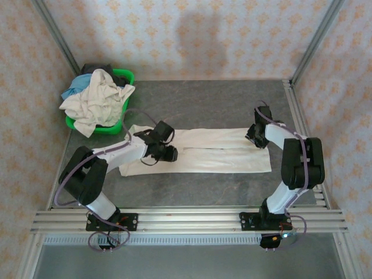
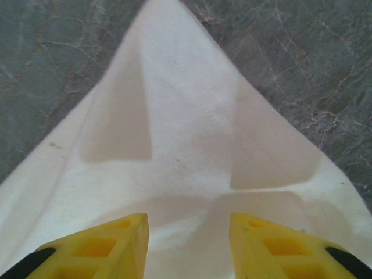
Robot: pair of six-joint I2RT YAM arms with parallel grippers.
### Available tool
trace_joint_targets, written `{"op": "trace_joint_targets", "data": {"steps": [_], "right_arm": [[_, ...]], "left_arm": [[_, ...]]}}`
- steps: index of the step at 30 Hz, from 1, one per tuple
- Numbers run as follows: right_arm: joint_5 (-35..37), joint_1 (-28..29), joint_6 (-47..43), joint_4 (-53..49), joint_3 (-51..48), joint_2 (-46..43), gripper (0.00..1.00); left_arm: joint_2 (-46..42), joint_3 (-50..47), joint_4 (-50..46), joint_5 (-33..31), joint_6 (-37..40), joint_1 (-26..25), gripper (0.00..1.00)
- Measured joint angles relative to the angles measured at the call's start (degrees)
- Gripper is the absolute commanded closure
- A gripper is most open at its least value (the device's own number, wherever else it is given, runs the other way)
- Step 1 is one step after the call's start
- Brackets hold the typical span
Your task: Fold and stack the t-shirts
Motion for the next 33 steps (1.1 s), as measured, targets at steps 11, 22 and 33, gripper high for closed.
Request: {"op": "trace_joint_targets", "data": {"steps": [11,22,33], "right_arm": [[-1.31,1.95,-0.02,0.24,0.00,-0.42,0.58],[0.39,1.95,-0.07,-0.13,0.02,-0.24,0.58],[1.42,1.31,-0.26,-0.42,0.02,1.49,0.58]], "left_arm": [[21.29,25.46,-2.43,-4.42,1.57,1.62,0.61],[12.81,12.52,-2.38,-4.17,-0.26,1.14,0.61],[5.11,0.35,1.20,-1.84,-5.01,-1.05,0.61]]}}
